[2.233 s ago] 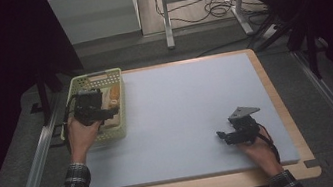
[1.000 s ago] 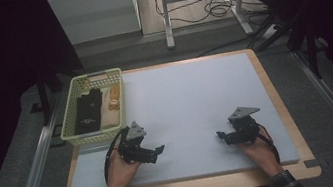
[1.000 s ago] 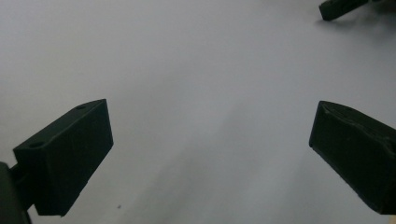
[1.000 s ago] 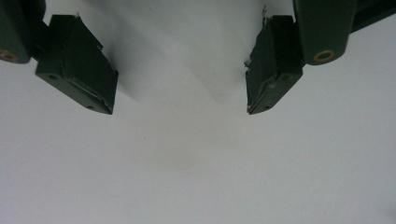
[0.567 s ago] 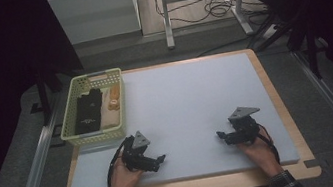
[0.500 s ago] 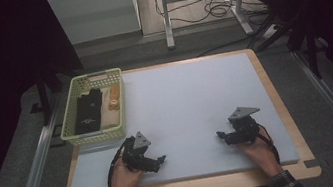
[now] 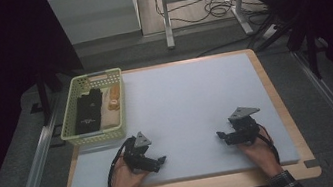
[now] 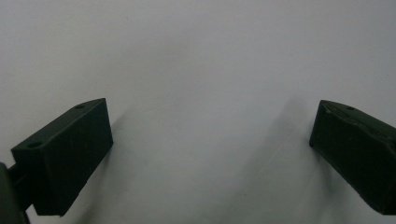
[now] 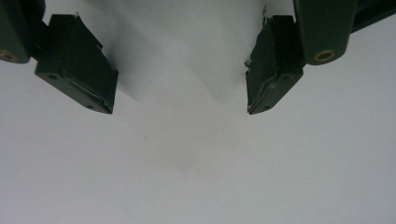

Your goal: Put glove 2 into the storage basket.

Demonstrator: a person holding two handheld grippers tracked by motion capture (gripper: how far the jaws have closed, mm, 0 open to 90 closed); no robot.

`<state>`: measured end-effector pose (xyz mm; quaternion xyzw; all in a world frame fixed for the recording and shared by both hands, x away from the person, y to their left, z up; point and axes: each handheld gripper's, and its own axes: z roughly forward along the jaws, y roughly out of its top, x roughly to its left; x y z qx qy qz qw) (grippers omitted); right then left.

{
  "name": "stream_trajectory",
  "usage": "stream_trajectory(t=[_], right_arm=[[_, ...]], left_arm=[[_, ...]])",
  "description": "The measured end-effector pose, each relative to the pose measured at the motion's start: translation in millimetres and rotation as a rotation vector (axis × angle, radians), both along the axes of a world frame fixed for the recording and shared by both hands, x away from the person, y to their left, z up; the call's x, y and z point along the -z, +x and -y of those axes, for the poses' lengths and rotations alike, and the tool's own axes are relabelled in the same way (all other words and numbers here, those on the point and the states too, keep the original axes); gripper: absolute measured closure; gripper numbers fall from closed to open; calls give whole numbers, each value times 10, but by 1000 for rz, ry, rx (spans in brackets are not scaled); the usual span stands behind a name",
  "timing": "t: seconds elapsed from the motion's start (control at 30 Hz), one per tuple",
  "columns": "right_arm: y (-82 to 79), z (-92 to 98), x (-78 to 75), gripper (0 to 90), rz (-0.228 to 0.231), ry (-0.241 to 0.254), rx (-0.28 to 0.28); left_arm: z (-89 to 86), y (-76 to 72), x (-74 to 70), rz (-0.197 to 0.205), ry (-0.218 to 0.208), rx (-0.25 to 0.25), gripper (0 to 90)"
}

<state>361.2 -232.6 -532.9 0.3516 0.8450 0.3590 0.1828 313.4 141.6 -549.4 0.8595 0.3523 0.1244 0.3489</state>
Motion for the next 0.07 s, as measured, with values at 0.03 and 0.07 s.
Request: stream_trajectory(t=[0.03,0.07], right_arm=[[-1,-3,0,246,1,-2,1],[-1,-3,0,246,1,-2,1]], left_arm=[[2,0,1,-3,-2,-2,0],[1,0,0,-1,1,0,0]])
